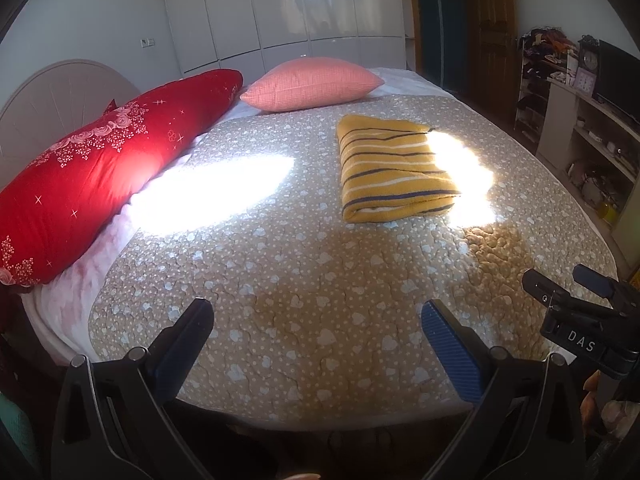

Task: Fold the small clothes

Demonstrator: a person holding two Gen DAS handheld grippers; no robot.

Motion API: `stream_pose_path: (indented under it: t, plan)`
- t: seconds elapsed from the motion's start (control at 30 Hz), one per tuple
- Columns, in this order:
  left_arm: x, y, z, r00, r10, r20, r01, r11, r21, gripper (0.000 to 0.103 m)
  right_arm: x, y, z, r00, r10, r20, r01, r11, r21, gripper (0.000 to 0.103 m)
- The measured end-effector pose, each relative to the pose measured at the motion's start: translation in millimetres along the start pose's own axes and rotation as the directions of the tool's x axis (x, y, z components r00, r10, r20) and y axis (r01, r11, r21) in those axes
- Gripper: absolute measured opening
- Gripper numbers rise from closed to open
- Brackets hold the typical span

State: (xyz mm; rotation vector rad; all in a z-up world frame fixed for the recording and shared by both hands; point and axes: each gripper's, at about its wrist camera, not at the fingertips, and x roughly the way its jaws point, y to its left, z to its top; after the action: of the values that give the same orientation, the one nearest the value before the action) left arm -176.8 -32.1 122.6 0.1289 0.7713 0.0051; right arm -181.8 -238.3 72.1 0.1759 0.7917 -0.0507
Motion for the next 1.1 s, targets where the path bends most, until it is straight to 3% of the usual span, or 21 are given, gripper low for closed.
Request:
stream_pose_path:
  t: [0.43,0.57,0.7,0.83,0.9,1.0,1.1]
  plan:
    - [15.3,-1.3,-8.2,0.998,-0.01,-0.058,0.01,1.0,-0.004,0.103,7.3,-4.3,4.7,1.0,0.03,-0.002,-0.03,1.0,0.001,0.092]
    - [23.4,-0.8,-12.0,0.996,-0.018,-0.086,0.016,1.0,-0.02,0.103,16.3,-5.2,45.1,0.986,0.157,0.063,-0.158,0.987,0.012,0.092]
    - [30.9,1.4,-15.6,0.993,-0.028,-0.111,0.024,0.999,-0.033,0.103,41.9,19.0,104.1,0.972,0.206,0.112,-0.201,0.978,-0.058,0.088]
    - [34.8,10.7,-18.9,0.992,-0.03,-0.12,0.023,0.998,-0.057,0.103,97.3,39.1,152.0,0.955,0.296,0.009,-0.296,0.954,-0.052,0.088]
    - [35.8,18.5,-20.4,0.992,-0.033,-0.123,0.024,0.997,-0.074,0.103,136.7,36.9,161.2,0.946,0.309,-0.094,-0.31,0.951,0.006,0.088]
    - [36.5,34.8,-23.0,0.992,-0.024,-0.121,0.011,0.994,-0.106,0.103,184.0,19.6,151.2,0.955,0.177,-0.236,-0.163,0.984,0.075,0.079]
    - [36.8,50.3,-26.4,0.994,0.004,-0.105,-0.018,0.992,-0.127,0.103,181.6,19.9,138.2,0.964,0.04,-0.262,-0.044,0.999,-0.008,0.087]
